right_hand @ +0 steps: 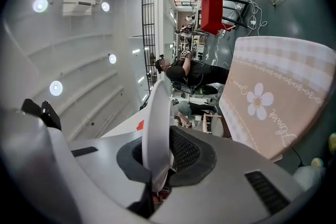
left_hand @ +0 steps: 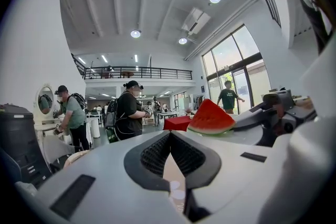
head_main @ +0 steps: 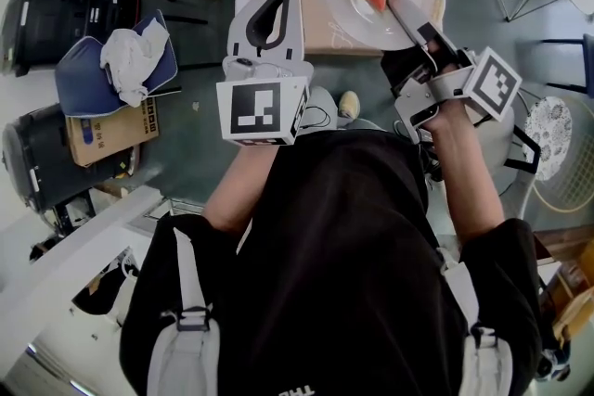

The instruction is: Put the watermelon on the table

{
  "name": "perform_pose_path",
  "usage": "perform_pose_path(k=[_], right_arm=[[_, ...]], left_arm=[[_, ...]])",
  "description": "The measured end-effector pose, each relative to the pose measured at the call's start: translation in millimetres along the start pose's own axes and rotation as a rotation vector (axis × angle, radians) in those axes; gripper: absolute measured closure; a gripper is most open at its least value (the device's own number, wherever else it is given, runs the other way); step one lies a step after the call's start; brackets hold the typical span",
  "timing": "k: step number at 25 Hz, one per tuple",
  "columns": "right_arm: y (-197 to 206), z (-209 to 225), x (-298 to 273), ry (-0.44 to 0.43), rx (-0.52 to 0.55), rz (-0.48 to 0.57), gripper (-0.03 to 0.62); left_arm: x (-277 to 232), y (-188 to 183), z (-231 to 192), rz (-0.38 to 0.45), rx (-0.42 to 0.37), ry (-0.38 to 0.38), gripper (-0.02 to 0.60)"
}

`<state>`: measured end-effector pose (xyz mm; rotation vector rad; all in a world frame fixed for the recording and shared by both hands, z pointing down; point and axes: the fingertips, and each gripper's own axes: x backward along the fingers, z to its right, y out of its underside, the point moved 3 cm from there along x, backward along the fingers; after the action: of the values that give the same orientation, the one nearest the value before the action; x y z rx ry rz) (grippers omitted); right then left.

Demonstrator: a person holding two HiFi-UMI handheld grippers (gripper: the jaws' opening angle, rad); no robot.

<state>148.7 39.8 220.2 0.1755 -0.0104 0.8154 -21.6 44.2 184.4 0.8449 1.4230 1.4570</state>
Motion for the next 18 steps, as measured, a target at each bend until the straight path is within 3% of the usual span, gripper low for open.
perform_pose_path(k=[18], right_arm=[[-0.3, -5.4, -3.4, -0.022, 0.005, 0.001, 0.568]], left_arm=[[-0.3, 2.7, 6.5, 0.007, 0.012, 0.017, 0.574]])
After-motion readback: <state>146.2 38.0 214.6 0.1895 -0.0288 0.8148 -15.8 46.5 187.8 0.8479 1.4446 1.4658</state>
